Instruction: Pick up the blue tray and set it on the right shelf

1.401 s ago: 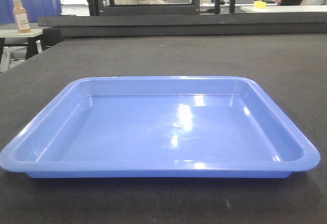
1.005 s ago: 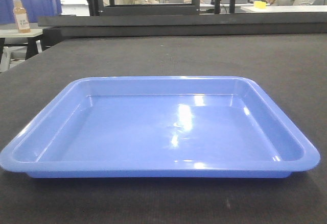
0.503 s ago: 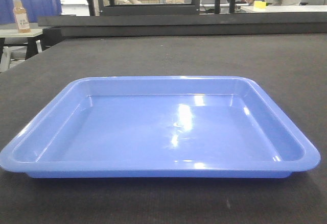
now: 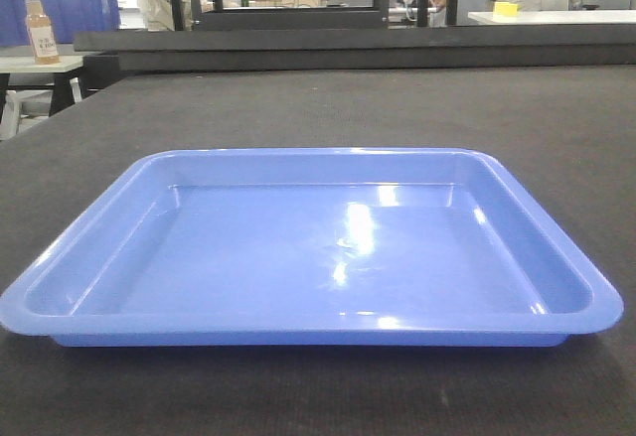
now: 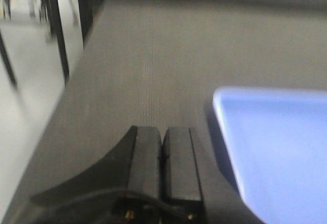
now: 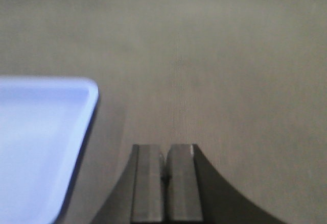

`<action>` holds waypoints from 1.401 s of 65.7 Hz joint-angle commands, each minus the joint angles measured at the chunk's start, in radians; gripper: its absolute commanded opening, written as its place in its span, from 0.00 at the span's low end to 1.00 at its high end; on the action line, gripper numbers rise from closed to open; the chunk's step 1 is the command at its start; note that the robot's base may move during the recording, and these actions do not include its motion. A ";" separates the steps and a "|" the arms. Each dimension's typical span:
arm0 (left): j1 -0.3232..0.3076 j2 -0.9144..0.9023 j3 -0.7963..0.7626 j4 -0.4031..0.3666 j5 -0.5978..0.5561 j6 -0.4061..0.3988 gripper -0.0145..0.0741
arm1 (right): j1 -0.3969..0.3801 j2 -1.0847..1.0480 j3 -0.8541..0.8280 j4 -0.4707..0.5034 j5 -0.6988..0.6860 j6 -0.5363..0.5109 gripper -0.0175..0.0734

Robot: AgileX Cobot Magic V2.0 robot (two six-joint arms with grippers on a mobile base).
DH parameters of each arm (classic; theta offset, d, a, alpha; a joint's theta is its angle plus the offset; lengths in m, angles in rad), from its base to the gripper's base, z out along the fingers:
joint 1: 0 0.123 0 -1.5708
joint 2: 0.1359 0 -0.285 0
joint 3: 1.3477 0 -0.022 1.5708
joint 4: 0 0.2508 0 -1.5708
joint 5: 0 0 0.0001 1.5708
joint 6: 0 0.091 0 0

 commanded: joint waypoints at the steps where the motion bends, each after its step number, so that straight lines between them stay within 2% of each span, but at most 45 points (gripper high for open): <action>1: -0.001 0.132 -0.112 -0.020 0.063 -0.002 0.11 | -0.005 0.162 -0.126 0.000 0.067 -0.016 0.25; 11: -0.001 0.309 -0.184 -0.031 0.125 -0.002 0.11 | -0.005 0.388 -0.227 0.000 0.219 -0.016 0.25; 23: -0.001 0.463 -0.190 -0.119 0.106 -0.002 0.11 | -0.005 0.530 -0.233 0.005 0.274 -0.016 0.25; 36: -0.003 0.640 -0.289 -0.211 0.204 -0.004 0.12 | -0.001 0.676 -0.314 0.006 0.334 0.055 0.26; 43: -0.020 0.739 -0.370 -0.204 0.184 -0.034 0.12 | 0.041 0.773 -0.404 -0.012 0.340 0.122 0.26; 48: -0.061 0.822 -0.427 -0.175 0.186 -0.049 0.12 | 0.108 0.838 -0.449 -0.078 0.323 0.220 0.26; 55: -0.140 0.926 -0.506 -0.074 0.193 -0.152 0.12 | 0.220 0.937 -0.505 -0.156 0.349 0.330 0.26; 58: -0.175 0.974 -0.551 -0.033 0.214 -0.206 0.12 | 0.259 0.994 -0.535 -0.150 0.379 0.355 0.26; 61: -0.200 1.017 -0.595 -0.023 0.253 -0.220 0.12 | 0.292 1.040 -0.569 -0.133 0.393 0.372 0.26; 66: -0.246 1.106 -0.690 -0.025 0.329 -0.220 0.12 | 0.318 1.102 -0.622 -0.096 0.382 0.389 0.26; 71: -0.271 1.171 -0.756 -0.025 0.342 -0.220 0.12 | 0.329 1.163 -0.664 -0.060 0.368 0.390 0.26; 79: -0.278 1.253 -0.820 -0.063 0.346 -0.222 0.12 | 0.329 1.229 -0.697 -0.028 0.359 0.390 0.26; 86: -0.278 1.280 -0.823 -0.117 0.338 -0.222 0.12 | 0.331 1.263 -0.700 -0.002 0.325 0.389 0.26; 92: -0.278 1.295 -0.823 -0.133 0.339 -0.222 0.12 | 0.336 1.290 -0.700 0.008 0.316 0.389 0.26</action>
